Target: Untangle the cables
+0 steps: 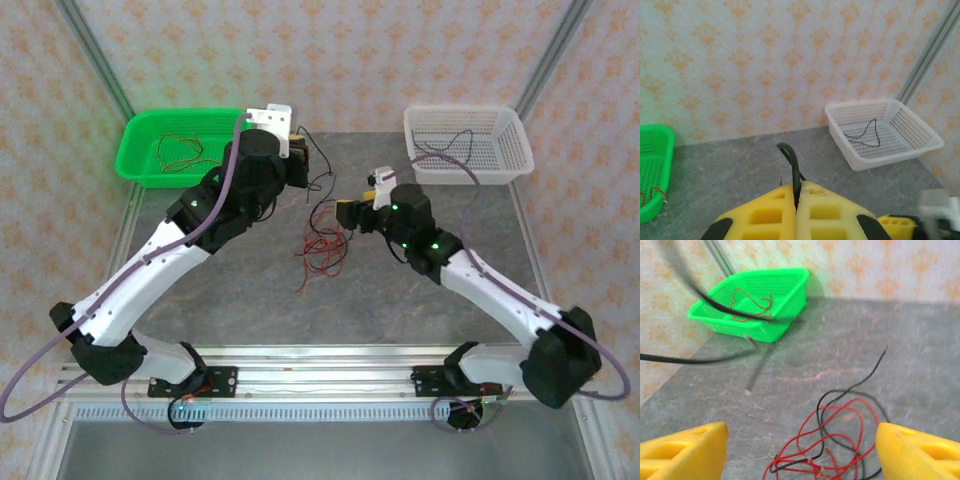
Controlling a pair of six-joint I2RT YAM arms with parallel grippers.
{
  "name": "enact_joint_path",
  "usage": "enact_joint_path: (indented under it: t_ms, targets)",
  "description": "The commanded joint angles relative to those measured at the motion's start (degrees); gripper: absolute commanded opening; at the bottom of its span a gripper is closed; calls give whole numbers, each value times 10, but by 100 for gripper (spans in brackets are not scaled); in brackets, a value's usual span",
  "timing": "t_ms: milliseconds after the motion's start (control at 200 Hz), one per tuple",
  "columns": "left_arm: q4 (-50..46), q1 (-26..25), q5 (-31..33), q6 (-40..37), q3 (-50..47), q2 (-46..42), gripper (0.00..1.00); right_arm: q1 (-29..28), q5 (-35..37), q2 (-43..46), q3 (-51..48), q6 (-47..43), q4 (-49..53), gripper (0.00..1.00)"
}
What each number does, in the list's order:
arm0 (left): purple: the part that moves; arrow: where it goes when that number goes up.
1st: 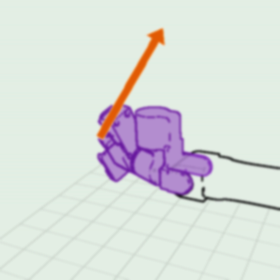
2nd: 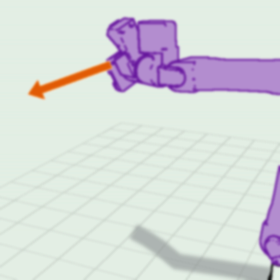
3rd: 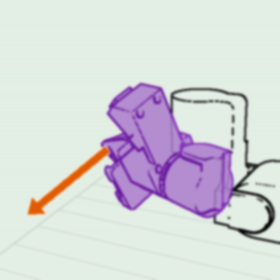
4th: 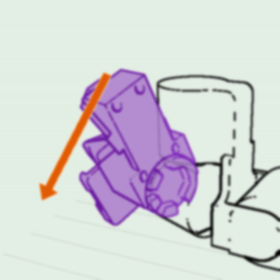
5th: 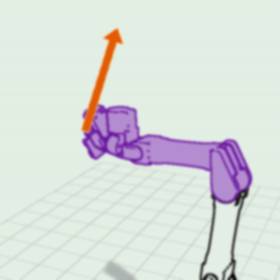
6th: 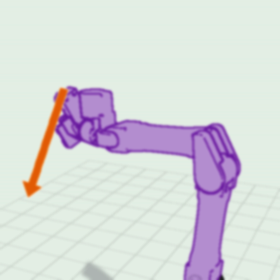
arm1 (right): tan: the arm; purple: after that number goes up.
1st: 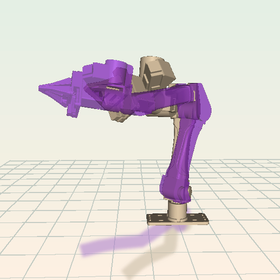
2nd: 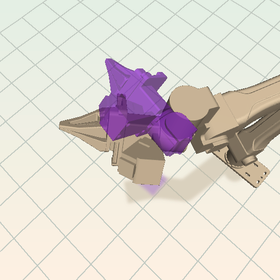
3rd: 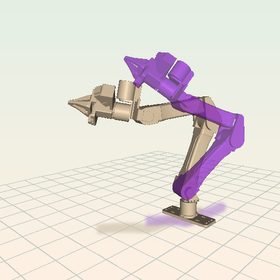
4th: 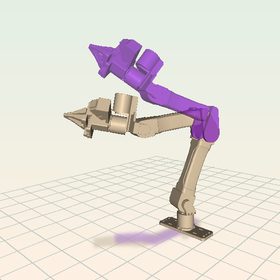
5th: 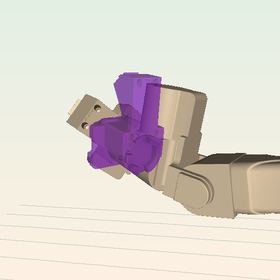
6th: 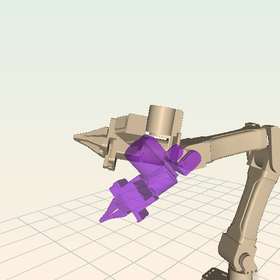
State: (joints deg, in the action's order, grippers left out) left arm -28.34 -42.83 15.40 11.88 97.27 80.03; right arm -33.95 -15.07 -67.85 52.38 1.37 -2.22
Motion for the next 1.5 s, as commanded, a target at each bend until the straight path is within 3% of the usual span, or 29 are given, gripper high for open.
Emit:
enact_joint_path:
  t_ms: [0, 180, 475, 846, 956, 1126, 1236, 1281, 1376, 1497]
  targets:
    - [0, -4, -25, -18, 5, 6, 0, 1, -5, 47, 11, -120, 45, 77]
    - [-27, -1, -79, -37, 18, 20, 0, 1, -53, 66, 63, -200, 61, 79]
    - [-43, 0, -198, -53, 27, 30, 0, 18, -96, -30, 199, -273, 111, 80]
    - [-43, 0, -235, -55, 11, 19, 0, 46, -86, -76, 235, -276, 114, 76]
    - [-33, -1, -250, -52, 5, 15, 0, 46, -86, -85, 244, -273, 116, 63]
    - [-29, -1, -243, -49, -6, 9, 0, 46, -74, -81, 243, -266, 108, 31]
    - [-30, -1, -229, -49, -9, 8, 0, 46, -68, -75, 239, -262, 104, 0]
    - [-30, -1, -222, -48, -11, 7, 0, 46, -63, -72, 237, -262, 102, 0]
    - [-26, -1, -207, -45, -20, 3, 15, 46, -53, -69, 238, -261, 101, 0]
    - [-17, -1, -190, -44, -38, -7, 51, 46, -27, -73, 245, -261, 105, 0]
